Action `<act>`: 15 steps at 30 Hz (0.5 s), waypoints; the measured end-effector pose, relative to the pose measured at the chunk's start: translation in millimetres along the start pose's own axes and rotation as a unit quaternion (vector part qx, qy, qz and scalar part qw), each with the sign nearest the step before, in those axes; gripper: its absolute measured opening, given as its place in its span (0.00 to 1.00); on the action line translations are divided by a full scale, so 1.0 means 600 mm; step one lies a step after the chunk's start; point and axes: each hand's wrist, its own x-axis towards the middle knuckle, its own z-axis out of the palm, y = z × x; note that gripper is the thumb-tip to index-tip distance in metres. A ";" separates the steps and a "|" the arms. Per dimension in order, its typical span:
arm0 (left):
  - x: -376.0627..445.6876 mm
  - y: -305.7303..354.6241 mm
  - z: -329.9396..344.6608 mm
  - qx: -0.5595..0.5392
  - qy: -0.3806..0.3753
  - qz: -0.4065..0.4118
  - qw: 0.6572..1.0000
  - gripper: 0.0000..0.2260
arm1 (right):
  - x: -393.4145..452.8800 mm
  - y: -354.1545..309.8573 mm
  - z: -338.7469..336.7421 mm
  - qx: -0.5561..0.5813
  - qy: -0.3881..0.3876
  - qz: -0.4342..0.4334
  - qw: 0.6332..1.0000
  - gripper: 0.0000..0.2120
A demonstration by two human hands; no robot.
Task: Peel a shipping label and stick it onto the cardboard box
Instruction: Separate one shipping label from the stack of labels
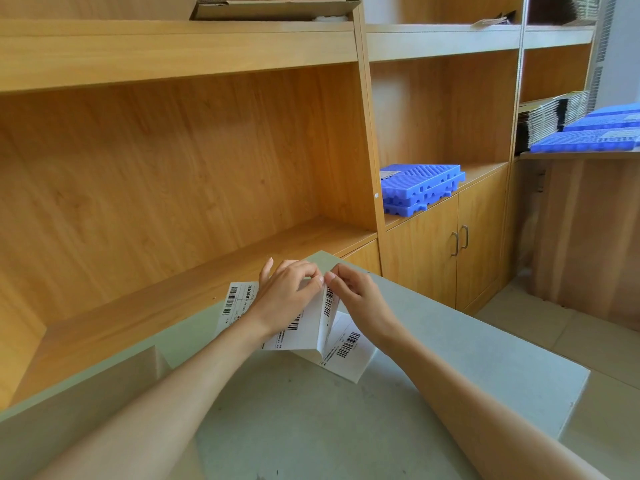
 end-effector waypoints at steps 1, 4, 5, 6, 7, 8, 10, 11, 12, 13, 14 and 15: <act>0.000 0.001 -0.001 -0.014 -0.005 -0.005 1.000 0.12 | -0.001 -0.002 -0.001 0.002 -0.001 0.000 1.000 0.15; 0.001 0.003 -0.005 -0.085 -0.043 -0.022 0.995 0.13 | -0.002 -0.005 -0.002 0.023 -0.007 -0.002 1.000 0.14; 0.001 0.003 -0.007 -0.118 -0.051 -0.025 0.991 0.14 | -0.002 -0.006 -0.003 0.033 -0.010 -0.001 0.999 0.14; 0.001 0.004 -0.009 -0.142 -0.055 -0.027 0.988 0.15 | -0.002 -0.008 -0.003 0.043 -0.012 0.000 0.999 0.15; -0.001 0.006 -0.012 -0.157 -0.058 -0.030 0.985 0.15 | -0.002 -0.009 -0.004 0.050 -0.013 0.000 0.999 0.16; -0.002 0.009 -0.014 -0.168 -0.060 -0.033 0.983 0.15 | -0.002 -0.011 -0.004 0.055 -0.014 0.001 0.998 0.18; -0.002 0.011 -0.016 -0.191 -0.062 -0.036 0.979 0.14 | -0.002 -0.013 -0.005 0.064 -0.017 0.003 0.998 0.20; -0.002 0.011 -0.017 -0.195 -0.063 -0.036 0.978 0.14 | -0.002 -0.013 -0.006 0.068 -0.018 0.004 0.998 0.19; -0.001 0.011 -0.017 -0.195 -0.063 -0.035 0.978 0.14 | -0.002 -0.013 -0.006 0.071 -0.018 0.006 0.997 0.19; -0.001 0.012 -0.017 -0.194 -0.063 -0.034 0.978 0.14 | -0.001 -0.013 -0.006 0.074 -0.019 0.008 0.997 0.18; -0.001 0.012 -0.017 -0.192 -0.064 -0.033 0.979 0.14 | -0.001 -0.012 -0.006 0.077 -0.020 0.011 0.997 0.18; -0.001 0.013 -0.017 -0.190 -0.064 -0.035 0.979 0.15 | 0.000 -0.011 -0.006 0.080 -0.020 0.013 0.996 0.18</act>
